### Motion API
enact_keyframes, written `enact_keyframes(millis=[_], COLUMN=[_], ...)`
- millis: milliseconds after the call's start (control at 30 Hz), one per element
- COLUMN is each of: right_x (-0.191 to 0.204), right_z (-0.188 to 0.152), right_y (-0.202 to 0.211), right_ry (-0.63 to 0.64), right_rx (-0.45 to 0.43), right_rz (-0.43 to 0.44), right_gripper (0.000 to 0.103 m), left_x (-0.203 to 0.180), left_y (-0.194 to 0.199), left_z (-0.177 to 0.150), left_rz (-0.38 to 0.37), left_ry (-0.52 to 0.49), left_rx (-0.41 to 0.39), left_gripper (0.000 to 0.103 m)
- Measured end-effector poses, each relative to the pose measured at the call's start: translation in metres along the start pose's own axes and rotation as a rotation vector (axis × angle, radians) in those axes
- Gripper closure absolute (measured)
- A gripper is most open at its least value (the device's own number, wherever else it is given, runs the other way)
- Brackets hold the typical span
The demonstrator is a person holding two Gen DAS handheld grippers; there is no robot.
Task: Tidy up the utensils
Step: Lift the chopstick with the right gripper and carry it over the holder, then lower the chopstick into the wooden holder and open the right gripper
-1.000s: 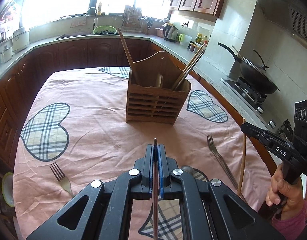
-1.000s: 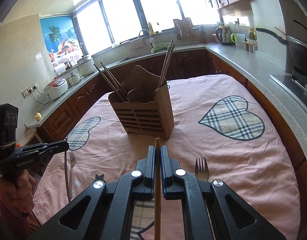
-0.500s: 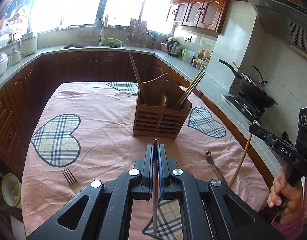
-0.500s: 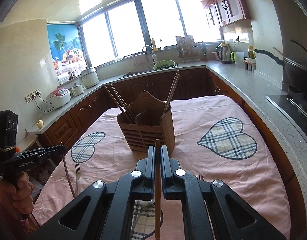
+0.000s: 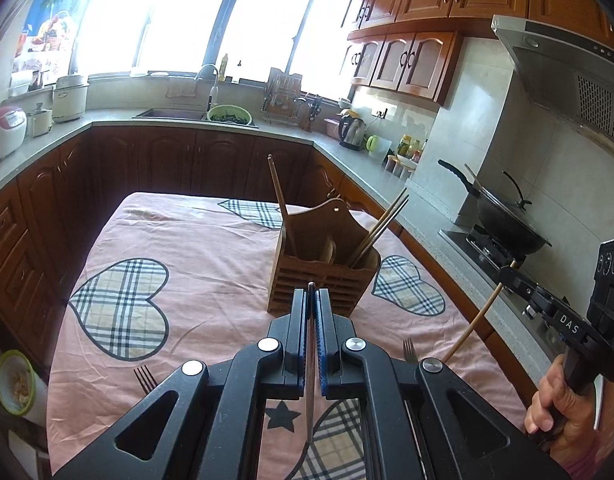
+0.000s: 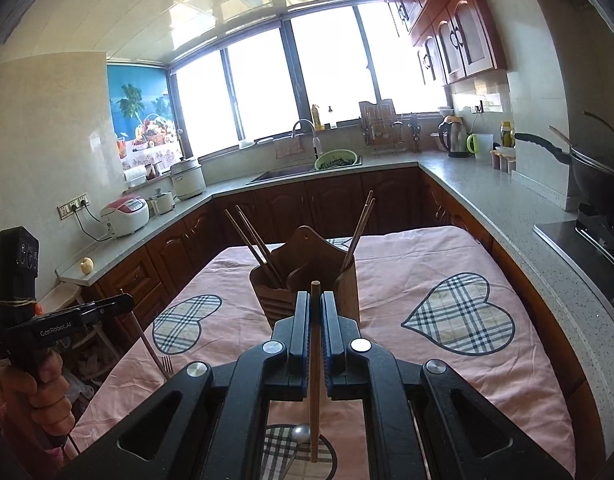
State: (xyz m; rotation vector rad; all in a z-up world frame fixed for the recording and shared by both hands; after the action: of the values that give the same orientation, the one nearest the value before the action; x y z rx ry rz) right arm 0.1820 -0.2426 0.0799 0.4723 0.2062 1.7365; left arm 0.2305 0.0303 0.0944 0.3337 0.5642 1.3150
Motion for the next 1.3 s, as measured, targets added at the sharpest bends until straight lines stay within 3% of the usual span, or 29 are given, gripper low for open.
enact_keyframes(millis=[533,1067,1300], right_x=[0.003,-0.012,-0.029], right_z=[0.046,0.105,0.12], right_y=[-0.01,-0.035,-0.054], right_ry=[0.0,-0.022,-0.034], right_rx=[-0.121,-0.277,-0.31], right_rz=[0.033,0.0,-0.019], right_gripper=[0.098,0.098,0.098], left_x=[0.005,0.01,0.018], left_y=[-0.005,-0.054,-0.094], left_z=[0.039,0.094,0.112], left_rz=[-0.016,-0.014,-0.001], left_ry=[0.041,0.075,0.122], left_rx=[-0.122,-0.228,-0.255], left_gripper=[0.1,0.1,0.1])
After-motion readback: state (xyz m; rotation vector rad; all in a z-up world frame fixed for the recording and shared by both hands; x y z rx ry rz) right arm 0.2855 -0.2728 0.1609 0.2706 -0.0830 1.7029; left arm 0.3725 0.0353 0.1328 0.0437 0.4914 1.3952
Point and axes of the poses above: each gripper's, at about its wrist camera, not at the fingertips, and y roughly against the way its jaws point, x to its left, z to its top, the point moved 5 cm from there along -y, roughly the way its jaws point, and after that the axes turned 10 degrees about z, right-handed, at the moved point
